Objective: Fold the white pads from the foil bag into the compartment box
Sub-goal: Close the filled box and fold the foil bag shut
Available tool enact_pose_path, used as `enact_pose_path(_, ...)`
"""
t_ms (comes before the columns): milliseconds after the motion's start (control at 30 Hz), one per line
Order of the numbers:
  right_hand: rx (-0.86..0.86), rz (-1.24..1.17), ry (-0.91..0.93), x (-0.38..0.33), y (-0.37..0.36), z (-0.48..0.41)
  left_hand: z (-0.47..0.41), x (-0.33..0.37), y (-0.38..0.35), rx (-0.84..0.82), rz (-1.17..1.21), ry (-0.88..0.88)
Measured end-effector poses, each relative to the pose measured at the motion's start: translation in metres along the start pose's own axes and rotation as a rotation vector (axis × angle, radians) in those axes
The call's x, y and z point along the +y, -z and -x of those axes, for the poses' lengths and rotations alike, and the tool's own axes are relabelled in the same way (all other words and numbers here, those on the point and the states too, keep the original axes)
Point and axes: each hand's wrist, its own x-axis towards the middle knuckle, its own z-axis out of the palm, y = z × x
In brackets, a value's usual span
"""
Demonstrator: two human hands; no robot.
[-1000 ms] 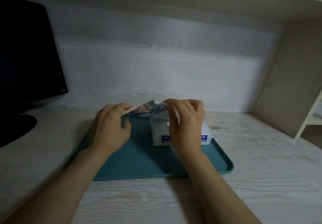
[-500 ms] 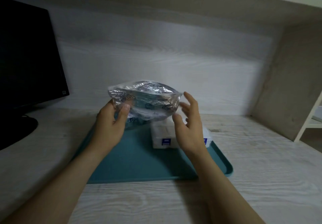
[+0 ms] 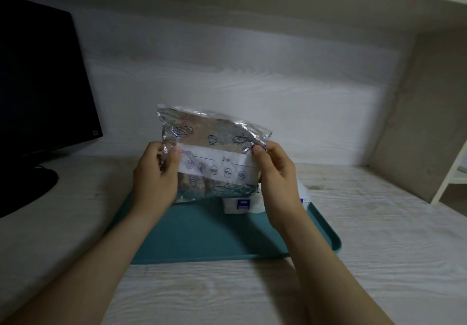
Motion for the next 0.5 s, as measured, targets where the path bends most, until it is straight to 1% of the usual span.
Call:
enact_pose_path(100, 0.072, 0.070, 0.058, 0.007, 0.001, -0.001, 0.003, 0.002, -0.001, -0.045, -0.080, -0.054)
enact_pose_path(200, 0.183, 0.250, 0.247, 0.008, 0.001, 0.001, 0.005, 0.002, -0.002, -0.051, -0.103, -0.056)
enact_pose_path(233, 0.232, 0.316, 0.269, 0.008, 0.001, 0.001, 0.005, 0.001, -0.002, -0.054, -0.105, -0.047)
enact_pose_path(300, 0.289, 0.371, 0.208, 0.006, 0.001, -0.001, 0.005, 0.002, -0.001, -0.068, -0.103, -0.014)
enact_pose_path(333, 0.272, 0.383, 0.170, 0.007, 0.004, -0.003, 0.004, 0.003, -0.001, -0.060, -0.107, 0.001)
enact_pose_path(433, 0.124, 0.435, 0.120, 0.015, 0.009, -0.005, 0.003, 0.010, 0.001, 0.022, -0.129, 0.001)
enact_pose_path(500, 0.126, 0.513, 0.124, 0.022, 0.009, -0.009, 0.007, 0.020, 0.001, 0.062, -0.063, 0.013)
